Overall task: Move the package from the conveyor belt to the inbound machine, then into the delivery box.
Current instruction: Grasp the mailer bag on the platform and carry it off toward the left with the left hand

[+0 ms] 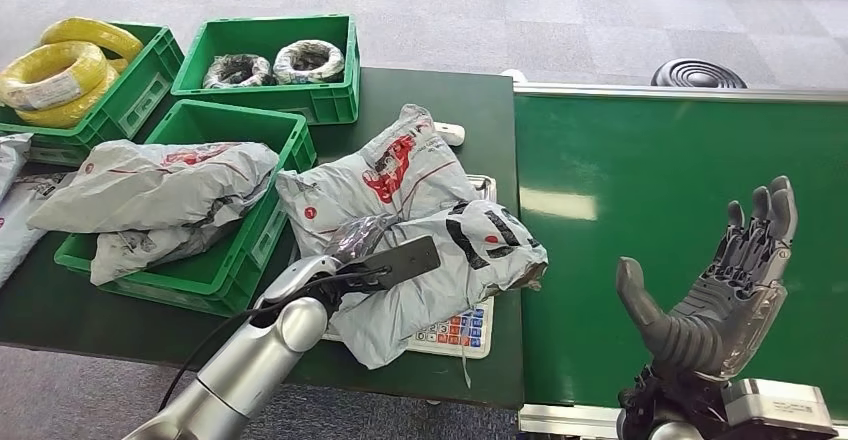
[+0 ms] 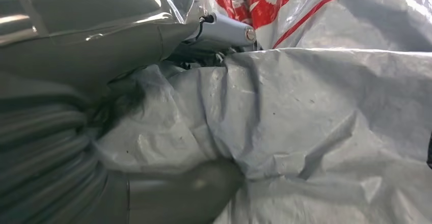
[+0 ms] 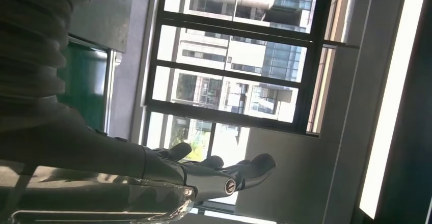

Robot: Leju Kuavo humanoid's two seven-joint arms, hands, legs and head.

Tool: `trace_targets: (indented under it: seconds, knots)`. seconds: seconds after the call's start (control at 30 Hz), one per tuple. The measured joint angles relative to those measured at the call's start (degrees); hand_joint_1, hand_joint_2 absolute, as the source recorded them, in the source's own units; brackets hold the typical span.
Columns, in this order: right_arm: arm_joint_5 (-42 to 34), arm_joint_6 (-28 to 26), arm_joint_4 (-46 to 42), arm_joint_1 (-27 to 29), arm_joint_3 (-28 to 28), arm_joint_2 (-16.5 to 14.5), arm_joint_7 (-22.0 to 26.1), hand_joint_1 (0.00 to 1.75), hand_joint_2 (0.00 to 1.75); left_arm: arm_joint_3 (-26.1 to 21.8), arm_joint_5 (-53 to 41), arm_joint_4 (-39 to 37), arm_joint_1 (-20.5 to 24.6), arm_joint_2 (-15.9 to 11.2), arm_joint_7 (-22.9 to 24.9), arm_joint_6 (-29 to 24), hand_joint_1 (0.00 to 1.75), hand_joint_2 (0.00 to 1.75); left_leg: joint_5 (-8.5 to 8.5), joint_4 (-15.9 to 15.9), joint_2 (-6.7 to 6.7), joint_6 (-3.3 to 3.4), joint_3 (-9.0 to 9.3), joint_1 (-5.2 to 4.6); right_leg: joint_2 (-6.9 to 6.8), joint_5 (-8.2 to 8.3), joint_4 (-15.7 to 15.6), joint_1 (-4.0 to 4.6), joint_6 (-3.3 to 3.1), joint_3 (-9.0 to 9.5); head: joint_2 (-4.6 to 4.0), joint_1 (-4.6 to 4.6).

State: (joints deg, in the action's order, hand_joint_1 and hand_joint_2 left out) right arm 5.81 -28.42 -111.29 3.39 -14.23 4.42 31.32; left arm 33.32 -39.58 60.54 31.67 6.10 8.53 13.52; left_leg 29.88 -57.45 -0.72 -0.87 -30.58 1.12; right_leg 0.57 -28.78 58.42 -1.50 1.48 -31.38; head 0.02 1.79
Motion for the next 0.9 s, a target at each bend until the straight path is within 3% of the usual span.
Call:
trace_targets:
  seconds: [0.33, 0.5, 0.6, 0.73, 0.9]
  knots:
    - [0.2, -0.4, 0.0, 0.1, 0.0, 0.0, 0.0, 0.0, 1.75, -0.2, 1.4, -0.7, 0.4, 0.4, -0.5, -2.2, 1.75, 1.75, 0.0, 0.0, 0.0, 0.0, 0.05, 0.0, 0.01, 0.0, 0.0, 0.0, 0.0, 0.04, 0.0, 0.01]
    - [0.5, -0.3, 0.0, 0.6, 0.0, 0.0, 0.0, 0.0, 1.75, -2.1, 3.4, 2.6, -0.3, 0.2, -2.7, -7.5, 1.75, 1.75, 0.0, 0.0, 0.0, 0.0, 0.02, 0.0, 0.01, 0.0, 0.0, 0.01, 0.0, 0.0, 0.0, -0.01]
    - [0.7, 0.1, -0.3, 1.8, 0.3, 0.0, 0.3, 0.0, 1.75, -3.8, 0.6, 10.5, -1.3, -0.4, -5.1, -14.1, 1.75, 1.75, 0.0, 0.0, 0.0, 0.0, -0.07, 0.01, 0.01, 0.0, 0.0, 0.01, 0.0, -0.09, 0.0, 0.01]
    - [0.8, 0.1, -1.1, 4.2, 1.4, 0.0, 1.5, 0.0, 1.75, -5.7, -11.5, 24.4, -1.5, -1.6, -8.5, -28.0, 1.75, 1.75, 0.0, 0.0, 0.0, 0.0, -0.15, 0.01, 0.01, -0.01, 0.0, 0.01, 0.0, -0.15, 0.0, 0.0]
    - [0.8, -0.7, -1.9, 6.5, 1.7, 0.0, 2.2, 0.0, 1.75, -7.5, -21.9, 36.5, -2.1, -3.3, -12.0, -41.2, 1.75, 1.75, 0.01, 0.0, 0.01, 0.0, -0.19, 0.01, 0.0, -0.02, 0.0, 0.01, 0.0, -0.19, 0.0, 0.01]
